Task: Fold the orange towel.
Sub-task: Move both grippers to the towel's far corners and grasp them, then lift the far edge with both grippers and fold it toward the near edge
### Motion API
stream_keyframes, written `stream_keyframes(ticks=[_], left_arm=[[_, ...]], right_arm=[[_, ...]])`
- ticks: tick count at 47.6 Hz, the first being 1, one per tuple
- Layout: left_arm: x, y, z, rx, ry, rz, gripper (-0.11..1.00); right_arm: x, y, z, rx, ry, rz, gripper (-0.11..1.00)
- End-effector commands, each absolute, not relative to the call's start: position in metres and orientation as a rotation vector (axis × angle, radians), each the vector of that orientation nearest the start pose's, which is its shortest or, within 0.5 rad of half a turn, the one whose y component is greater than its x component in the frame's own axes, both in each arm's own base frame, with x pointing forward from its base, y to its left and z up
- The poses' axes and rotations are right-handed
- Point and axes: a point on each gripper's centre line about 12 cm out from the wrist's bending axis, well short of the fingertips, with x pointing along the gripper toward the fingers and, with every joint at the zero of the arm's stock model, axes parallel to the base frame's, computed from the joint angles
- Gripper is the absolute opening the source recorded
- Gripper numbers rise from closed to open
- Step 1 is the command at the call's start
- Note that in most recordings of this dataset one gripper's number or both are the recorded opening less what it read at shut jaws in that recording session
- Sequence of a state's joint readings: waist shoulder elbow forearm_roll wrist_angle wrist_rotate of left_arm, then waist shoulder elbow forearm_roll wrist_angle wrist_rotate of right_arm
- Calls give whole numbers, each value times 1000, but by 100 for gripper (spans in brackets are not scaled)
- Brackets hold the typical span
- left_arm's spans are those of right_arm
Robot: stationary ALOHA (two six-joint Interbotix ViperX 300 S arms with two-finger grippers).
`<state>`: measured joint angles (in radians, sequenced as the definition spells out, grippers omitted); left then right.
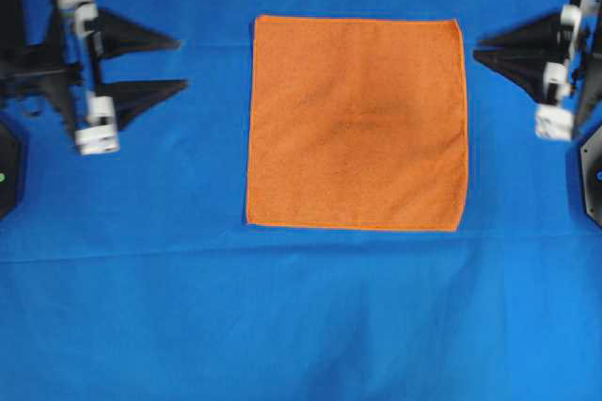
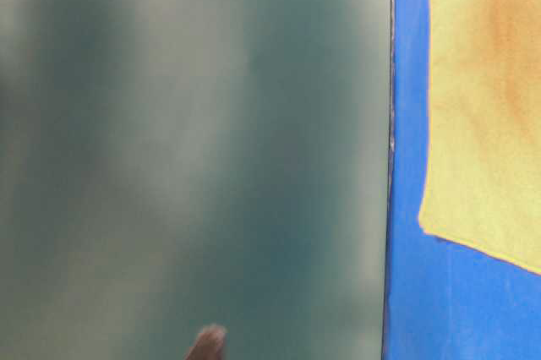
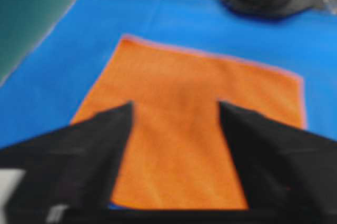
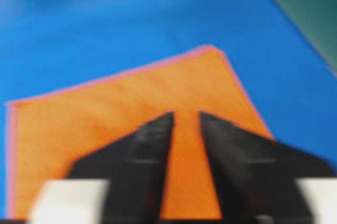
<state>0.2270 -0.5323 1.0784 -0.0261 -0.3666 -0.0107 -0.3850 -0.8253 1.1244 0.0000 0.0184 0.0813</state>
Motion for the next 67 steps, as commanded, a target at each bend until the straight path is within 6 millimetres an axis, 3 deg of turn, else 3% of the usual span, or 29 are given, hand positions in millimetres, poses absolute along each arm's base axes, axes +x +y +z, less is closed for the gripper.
stream_keyframes(ticks=[1, 3, 6, 26, 33, 48, 53, 58, 61, 67], left_arm=[[282, 78, 243, -58, 175, 279, 73], [290, 85, 240, -61, 190, 295, 82], [302, 99, 233, -66, 220, 324, 89], [350, 179, 153, -125, 427, 478, 88], [356, 196, 130, -142, 474, 506, 88], [360, 208, 97, -157, 541, 520, 84], [360, 210, 90, -155, 563, 521, 76], [359, 208, 83, -150, 591, 512, 56], [360, 206, 80, -146, 606, 504, 42], [362, 196, 73, -125, 636, 472, 18]], right_arm=[[202, -101, 243, 164, 327, -473, 47], [201, -109, 237, 175, 347, -507, 56], [201, -120, 228, 190, 389, -548, 57], [212, -178, 161, 252, 686, -670, 54], [219, -189, 140, 263, 753, -668, 54], [220, -205, 110, 293, 796, -692, 53], [218, -207, 104, 297, 802, -698, 53], [220, -208, 100, 295, 806, -694, 46], [220, -209, 99, 291, 800, -693, 37], [222, -210, 98, 288, 790, -691, 5]])
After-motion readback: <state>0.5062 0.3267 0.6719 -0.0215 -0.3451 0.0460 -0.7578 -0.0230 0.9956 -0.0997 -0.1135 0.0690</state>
